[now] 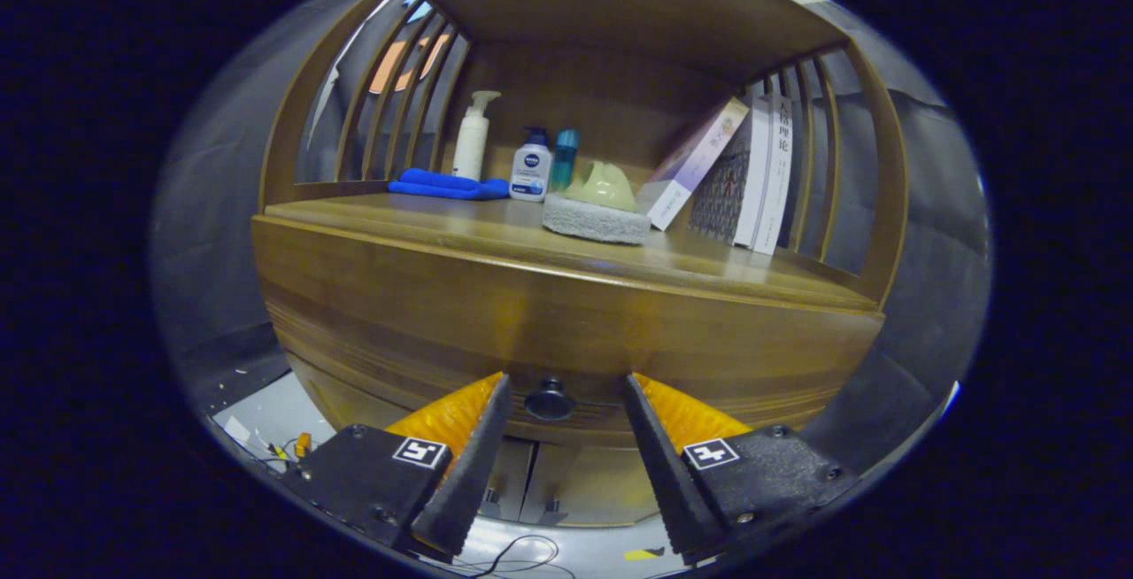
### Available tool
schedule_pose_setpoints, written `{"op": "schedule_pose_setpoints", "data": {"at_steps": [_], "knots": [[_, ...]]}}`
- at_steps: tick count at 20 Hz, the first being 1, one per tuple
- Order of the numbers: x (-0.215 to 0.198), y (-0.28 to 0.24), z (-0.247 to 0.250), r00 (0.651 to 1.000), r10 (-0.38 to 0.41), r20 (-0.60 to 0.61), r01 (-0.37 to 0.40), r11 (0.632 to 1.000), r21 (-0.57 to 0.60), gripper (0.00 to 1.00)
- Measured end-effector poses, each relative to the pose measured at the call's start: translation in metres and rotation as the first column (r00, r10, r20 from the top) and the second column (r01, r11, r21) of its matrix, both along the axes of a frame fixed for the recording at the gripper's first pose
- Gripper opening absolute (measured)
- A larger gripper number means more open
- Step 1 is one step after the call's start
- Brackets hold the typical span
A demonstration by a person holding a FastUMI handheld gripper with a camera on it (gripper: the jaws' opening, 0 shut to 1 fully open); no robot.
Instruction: Pull open the drawer, take out the items inside it, and place them on the countertop above the cabinet.
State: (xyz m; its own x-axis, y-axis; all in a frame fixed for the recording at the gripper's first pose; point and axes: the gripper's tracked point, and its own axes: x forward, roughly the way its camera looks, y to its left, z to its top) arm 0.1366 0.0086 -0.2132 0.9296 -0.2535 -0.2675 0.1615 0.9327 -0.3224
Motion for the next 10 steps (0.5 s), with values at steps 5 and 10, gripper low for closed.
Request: {"op": "schedule_pose_setpoints", "data": {"at_steps": [5,10], "knots": [[-0.004,-0.002,0.033,0.998,0.032,0.056,-0.032,0.999,0.003,0.83],[-0.034,0.018,0.103,0.981,0.12,0.15,-0.12,0.993,-0.007,0.83]]}}
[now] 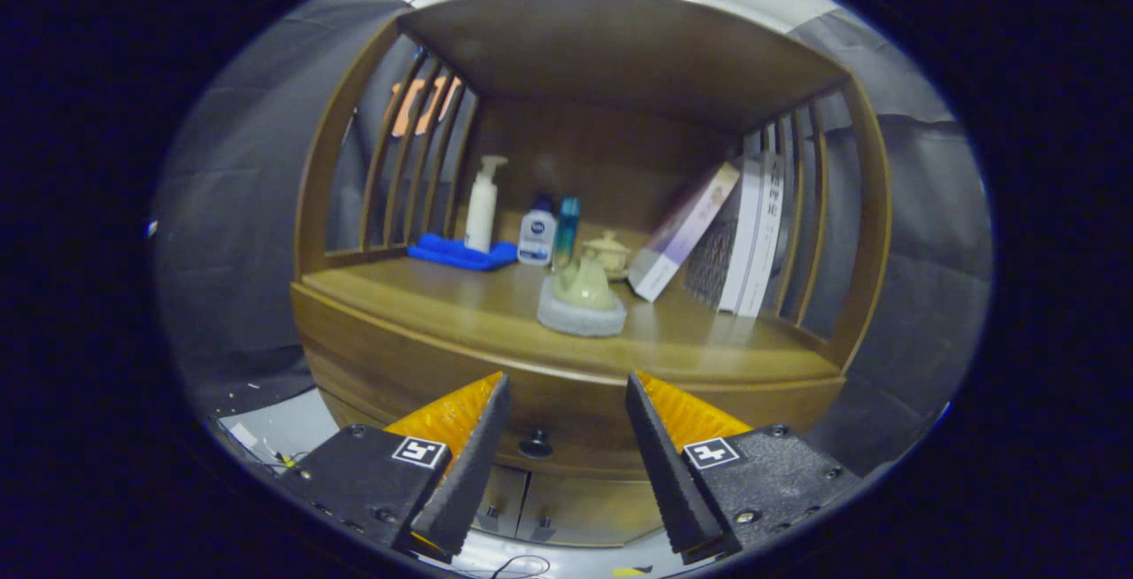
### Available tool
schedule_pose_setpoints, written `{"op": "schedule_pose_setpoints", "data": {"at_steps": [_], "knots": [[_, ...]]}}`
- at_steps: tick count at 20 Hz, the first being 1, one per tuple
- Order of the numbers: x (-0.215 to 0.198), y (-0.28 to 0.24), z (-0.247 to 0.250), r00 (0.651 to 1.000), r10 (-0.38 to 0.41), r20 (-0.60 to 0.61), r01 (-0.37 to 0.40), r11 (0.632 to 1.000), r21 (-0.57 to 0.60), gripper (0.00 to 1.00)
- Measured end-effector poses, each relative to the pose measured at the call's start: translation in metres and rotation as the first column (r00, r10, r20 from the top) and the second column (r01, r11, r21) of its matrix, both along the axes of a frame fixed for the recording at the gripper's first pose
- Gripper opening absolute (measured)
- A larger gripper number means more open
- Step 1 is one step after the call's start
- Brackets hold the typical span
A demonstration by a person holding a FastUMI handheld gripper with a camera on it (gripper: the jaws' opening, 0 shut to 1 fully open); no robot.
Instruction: Pull open the drawer, take out the items inside it, and place them on the countertop above the cabinet.
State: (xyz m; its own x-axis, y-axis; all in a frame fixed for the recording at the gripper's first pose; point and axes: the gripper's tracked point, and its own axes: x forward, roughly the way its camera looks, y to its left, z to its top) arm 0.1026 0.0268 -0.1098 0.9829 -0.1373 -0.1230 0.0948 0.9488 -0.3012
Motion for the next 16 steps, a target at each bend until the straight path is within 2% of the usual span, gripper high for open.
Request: {"op": "schedule_pose_setpoints", "data": {"at_steps": [6,7,9,16], "knots": [[-0.068,0.018,0.101,0.991,0.093,0.097,-0.096,0.995,0.029,0.87],[-0.081,0.018,0.12,0.988,0.101,0.12,-0.104,0.994,0.019,0.92],[-0.105,0.015,0.155,0.982,0.099,0.162,-0.101,0.995,0.0,1.0],[-0.168,0.001,0.247,0.964,0.057,0.261,-0.056,0.998,-0.013,1.0]]}}
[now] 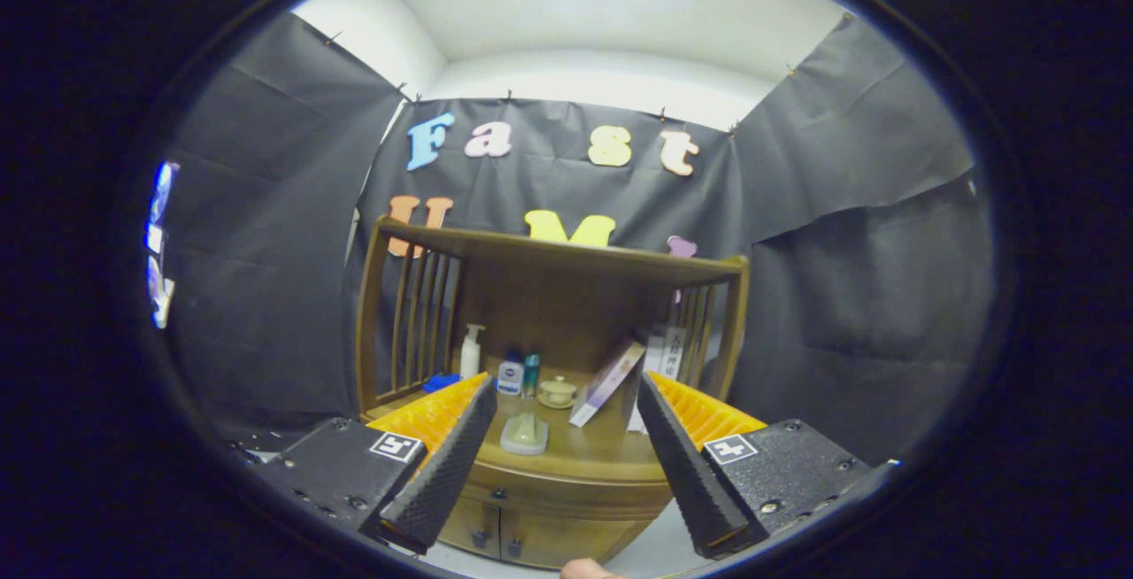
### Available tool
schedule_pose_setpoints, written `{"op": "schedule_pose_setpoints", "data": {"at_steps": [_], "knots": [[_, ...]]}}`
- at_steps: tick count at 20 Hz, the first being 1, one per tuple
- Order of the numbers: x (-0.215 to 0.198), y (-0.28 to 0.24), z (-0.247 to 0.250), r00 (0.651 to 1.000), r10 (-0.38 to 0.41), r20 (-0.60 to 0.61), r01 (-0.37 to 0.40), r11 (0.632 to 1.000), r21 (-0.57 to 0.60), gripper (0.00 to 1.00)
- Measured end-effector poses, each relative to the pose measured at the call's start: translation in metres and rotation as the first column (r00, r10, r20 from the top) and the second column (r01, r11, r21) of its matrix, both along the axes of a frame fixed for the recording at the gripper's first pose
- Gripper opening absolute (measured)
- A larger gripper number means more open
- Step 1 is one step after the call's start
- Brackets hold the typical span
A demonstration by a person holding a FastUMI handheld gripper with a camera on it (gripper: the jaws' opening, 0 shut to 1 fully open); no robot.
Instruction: Pull open the drawer, take out the items inside it, and place them on the countertop above the cabinet.
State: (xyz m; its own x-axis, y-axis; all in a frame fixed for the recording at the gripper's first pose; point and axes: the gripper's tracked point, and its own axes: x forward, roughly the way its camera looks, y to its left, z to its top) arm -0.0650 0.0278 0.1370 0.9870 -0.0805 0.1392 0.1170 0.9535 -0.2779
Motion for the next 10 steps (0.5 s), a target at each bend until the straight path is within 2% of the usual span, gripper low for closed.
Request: {"op": "schedule_pose_setpoints", "data": {"at_steps": [3,10], "knots": [[-0.012,-0.001,0.02,0.999,-0.003,0.046,0.004,1.0,-0.018,1.0],[-0.017,0.007,0.027,0.999,0.003,0.037,-0.003,1.0,-0.004,1.0]]}}
